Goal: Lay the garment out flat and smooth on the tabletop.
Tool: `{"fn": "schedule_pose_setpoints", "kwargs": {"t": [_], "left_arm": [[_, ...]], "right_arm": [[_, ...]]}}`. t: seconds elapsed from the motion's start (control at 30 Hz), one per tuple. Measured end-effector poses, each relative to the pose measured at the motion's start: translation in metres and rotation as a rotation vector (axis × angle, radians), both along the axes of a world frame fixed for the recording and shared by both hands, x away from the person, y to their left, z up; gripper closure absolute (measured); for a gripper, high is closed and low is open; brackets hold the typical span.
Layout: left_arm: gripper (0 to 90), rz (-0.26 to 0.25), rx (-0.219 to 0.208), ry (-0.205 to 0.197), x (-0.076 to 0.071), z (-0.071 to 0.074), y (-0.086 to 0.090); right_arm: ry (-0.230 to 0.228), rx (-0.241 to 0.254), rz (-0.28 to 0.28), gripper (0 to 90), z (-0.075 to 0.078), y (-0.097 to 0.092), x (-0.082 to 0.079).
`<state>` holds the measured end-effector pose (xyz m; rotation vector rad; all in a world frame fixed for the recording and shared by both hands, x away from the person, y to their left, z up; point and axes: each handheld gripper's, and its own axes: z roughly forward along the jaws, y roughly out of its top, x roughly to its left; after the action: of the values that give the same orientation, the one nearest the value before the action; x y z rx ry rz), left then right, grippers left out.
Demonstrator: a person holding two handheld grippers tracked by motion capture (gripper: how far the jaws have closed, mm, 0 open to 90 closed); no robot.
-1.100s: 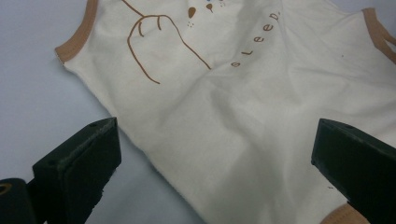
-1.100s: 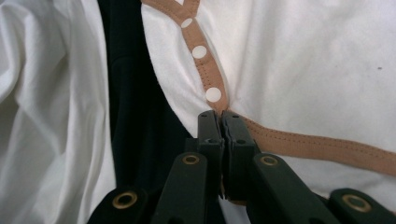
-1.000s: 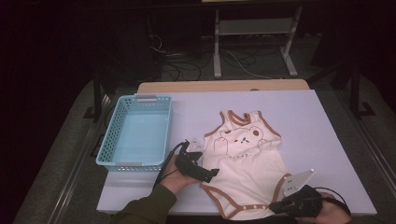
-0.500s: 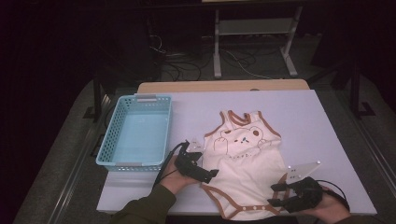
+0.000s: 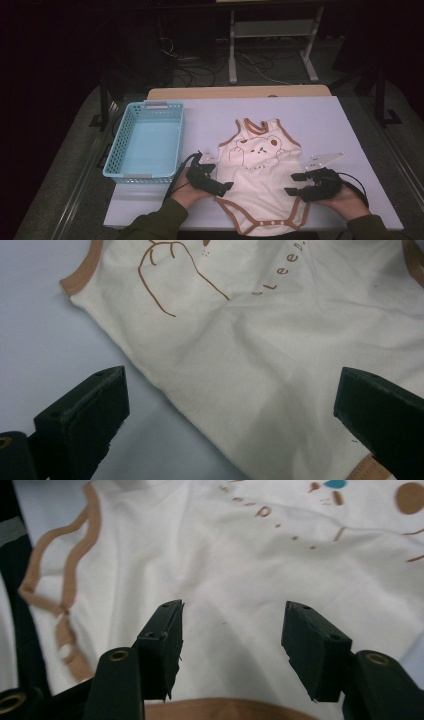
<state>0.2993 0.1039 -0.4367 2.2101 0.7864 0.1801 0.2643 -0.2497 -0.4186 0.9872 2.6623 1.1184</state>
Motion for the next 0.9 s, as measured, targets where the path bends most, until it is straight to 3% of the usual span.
{"fn": "schedule_pose_setpoints", "kwargs": {"t": [0.43,0.9], "left_arm": [[0.6,-0.010,-0.004,-0.002,-0.001,0.000,0.001],[0.6,-0.006,-0.012,-0.002,0.000,0.000,0.001]], "right_arm": [[-0.029,0.006,-0.095,40.3,0.009,-0.011,0.035],[-0.061,0.002,-0.197,30.7,0.012,-0.020,0.073]]}}
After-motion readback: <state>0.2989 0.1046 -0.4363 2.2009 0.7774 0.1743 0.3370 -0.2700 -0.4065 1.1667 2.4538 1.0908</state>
